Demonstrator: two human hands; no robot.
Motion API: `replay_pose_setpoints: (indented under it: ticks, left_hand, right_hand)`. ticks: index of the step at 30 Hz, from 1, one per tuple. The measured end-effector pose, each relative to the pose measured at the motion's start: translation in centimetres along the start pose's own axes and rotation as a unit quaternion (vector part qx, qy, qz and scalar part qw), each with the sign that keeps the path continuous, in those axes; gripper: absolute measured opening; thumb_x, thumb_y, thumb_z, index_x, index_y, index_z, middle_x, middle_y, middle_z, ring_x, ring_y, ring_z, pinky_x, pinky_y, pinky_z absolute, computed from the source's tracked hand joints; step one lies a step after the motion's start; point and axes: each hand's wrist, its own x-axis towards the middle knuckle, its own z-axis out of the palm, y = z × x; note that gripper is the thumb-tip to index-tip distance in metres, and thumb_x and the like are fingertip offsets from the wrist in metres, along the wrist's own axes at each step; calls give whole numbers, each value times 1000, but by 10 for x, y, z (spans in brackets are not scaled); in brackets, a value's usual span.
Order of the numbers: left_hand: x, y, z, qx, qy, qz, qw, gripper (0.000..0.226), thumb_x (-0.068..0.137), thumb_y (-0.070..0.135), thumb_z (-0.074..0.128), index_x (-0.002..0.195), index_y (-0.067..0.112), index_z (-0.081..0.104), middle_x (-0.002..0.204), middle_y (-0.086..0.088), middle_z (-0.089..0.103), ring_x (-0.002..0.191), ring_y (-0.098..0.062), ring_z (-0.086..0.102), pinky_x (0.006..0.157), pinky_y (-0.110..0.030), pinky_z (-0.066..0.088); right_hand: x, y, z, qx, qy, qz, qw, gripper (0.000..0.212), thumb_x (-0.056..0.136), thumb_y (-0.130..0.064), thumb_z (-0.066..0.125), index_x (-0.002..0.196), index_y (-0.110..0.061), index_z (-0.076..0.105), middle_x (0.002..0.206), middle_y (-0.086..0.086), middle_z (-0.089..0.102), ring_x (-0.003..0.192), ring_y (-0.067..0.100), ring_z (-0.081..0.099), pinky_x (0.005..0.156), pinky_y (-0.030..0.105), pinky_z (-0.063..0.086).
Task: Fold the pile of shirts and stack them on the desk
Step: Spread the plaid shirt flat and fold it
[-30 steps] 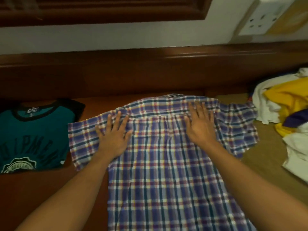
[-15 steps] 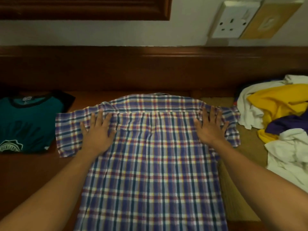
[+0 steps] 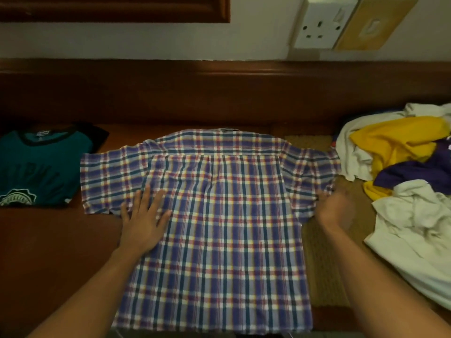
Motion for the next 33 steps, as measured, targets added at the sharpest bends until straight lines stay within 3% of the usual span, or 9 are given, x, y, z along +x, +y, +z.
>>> replay_pose_setpoints:
  ticks: [4, 10, 13, 15, 18, 22, 26, 29, 33]
  left_hand:
    - [3, -7, 0, 7, -7, 8, 1000, 75, 91, 79, 4, 158, 46, -6, 169, 5, -15, 155, -20, -15, 121, -55, -11]
    - [-4, 3, -14, -16, -14, -10, 1000, 75, 99, 68, 27, 161, 33, 5, 170, 0, -10, 156, -23, -12, 120, -57, -9]
    - [-25, 2, -15, -89, 60, -17, 994, 68, 101, 56, 43, 159, 29, 21, 170, -4, 6, 156, -25, 2, 122, -55, -3]
    - [-48, -3, -15, -144, 91, -36, 985, 61, 102, 47, 50, 156, 24, 33, 168, -5, 18, 153, -28, 18, 122, -55, 13]
    - [-90, -20, -11, -193, 118, -76, 971, 50, 101, 38, 55, 147, 20, 47, 157, -6, 39, 138, -31, 39, 112, -54, 33]
    - [-142, -59, 2, -220, 125, -132, 959, 37, 98, 32, 60, 133, 23, 58, 136, -3, 52, 125, -25, 47, 104, -49, 38]
    - [-183, -99, 26, -247, 93, -163, 951, 33, 87, 25, 77, 118, 18, 70, 113, -6, 58, 105, -31, 61, 92, -46, 51]
    - [-213, -120, 43, -249, 89, -161, 951, 27, 81, 24, 82, 106, 21, 73, 104, -1, 58, 98, -28, 60, 88, -43, 53]
    - [-244, -133, 54, -316, 126, -217, 915, 16, 82, 19, 82, 91, 24, 70, 98, 3, 58, 84, -22, 63, 82, -41, 55]
  right_hand:
    - [2, 7, -24, 118, 28, -23, 992, 27, 98, -23, 65, 118, -5, 66, 115, 22, 68, 108, 40, 62, 85, 42, 47]
    - [-15, 13, -30, -60, 5, 44, 997, 51, 95, -31, 66, 133, 1, 52, 138, 27, 50, 127, 44, 48, 103, 50, 42]
    - [-35, -7, -31, -54, 39, -95, 993, 59, 95, -34, 66, 140, -3, 46, 140, 26, 46, 129, 44, 43, 105, 54, 38]
    - [-53, -28, -24, -32, -8, -191, 981, 56, 96, -36, 64, 144, -11, 47, 144, 19, 46, 131, 38, 45, 107, 53, 41]
    - [-97, -72, -8, -15, -123, -329, 936, 56, 99, -38, 61, 148, -19, 45, 147, 9, 46, 135, 30, 44, 111, 48, 41]
    - [-175, -132, 17, -37, -221, -500, 836, 56, 101, -37, 59, 152, -21, 41, 150, 4, 46, 138, 26, 42, 113, 44, 38]
    - [-236, -177, 40, -50, -285, -556, 779, 55, 102, -34, 59, 152, -20, 42, 151, 7, 45, 141, 27, 38, 115, 45, 34]
    - [-271, -204, 58, -44, -292, -584, 756, 54, 99, -32, 65, 148, -18, 49, 140, 9, 55, 130, 28, 49, 108, 43, 41]
    - [-301, -240, 77, -58, -270, -625, 730, 46, 97, -28, 67, 140, -15, 58, 129, 11, 65, 119, 29, 60, 100, 40, 46]
